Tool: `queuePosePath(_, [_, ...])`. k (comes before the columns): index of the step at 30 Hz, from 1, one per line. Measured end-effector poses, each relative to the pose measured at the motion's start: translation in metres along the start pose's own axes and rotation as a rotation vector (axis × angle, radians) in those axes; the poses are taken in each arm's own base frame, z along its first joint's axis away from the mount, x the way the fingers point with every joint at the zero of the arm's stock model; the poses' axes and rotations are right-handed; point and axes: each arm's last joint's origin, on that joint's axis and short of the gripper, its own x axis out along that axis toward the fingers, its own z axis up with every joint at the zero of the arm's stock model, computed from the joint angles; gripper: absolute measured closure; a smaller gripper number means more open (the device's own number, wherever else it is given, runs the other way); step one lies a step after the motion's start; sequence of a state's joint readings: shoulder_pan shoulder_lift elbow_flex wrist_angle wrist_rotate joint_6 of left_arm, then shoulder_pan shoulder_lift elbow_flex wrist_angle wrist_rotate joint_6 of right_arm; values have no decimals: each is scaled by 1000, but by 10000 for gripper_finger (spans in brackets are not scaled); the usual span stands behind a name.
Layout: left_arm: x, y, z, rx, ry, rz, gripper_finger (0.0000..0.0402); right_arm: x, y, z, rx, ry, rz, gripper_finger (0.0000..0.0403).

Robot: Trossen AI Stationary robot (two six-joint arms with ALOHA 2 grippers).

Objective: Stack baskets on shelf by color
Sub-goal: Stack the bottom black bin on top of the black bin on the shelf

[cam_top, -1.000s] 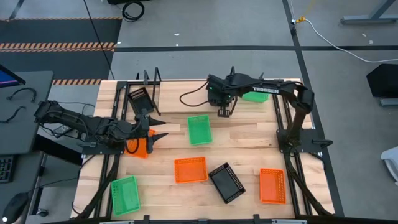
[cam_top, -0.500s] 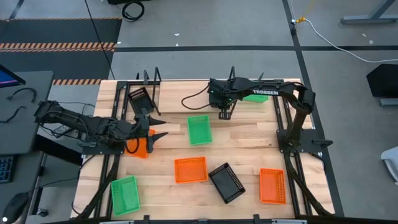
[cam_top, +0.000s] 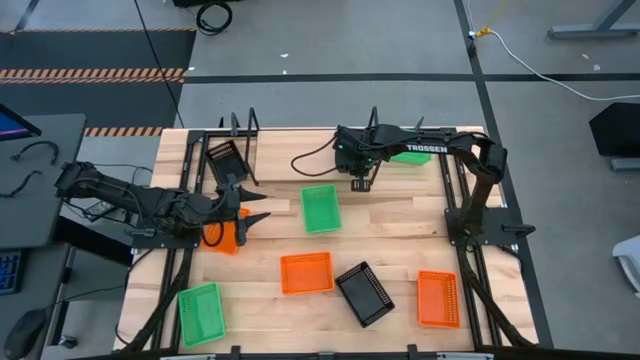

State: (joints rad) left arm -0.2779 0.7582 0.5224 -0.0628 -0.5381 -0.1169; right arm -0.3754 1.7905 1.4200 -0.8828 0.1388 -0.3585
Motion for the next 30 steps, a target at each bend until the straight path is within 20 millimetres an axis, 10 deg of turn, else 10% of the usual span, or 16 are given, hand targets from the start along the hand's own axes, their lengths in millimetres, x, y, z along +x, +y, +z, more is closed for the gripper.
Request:
queuePosePath(13, [0, 0, 0, 4, -3, -1, 171, -54, 35, 2, -13, -135, 17, 339])
queuePosePath(24, [0, 0, 0, -5, -4, -1, 171, -102, 151, -9, -202, -142, 198, 300])
queuePosePath(30, [0, 0, 1, -18, -5, -1, 171, -96, 197, -4, -269, -174, 225, 259])
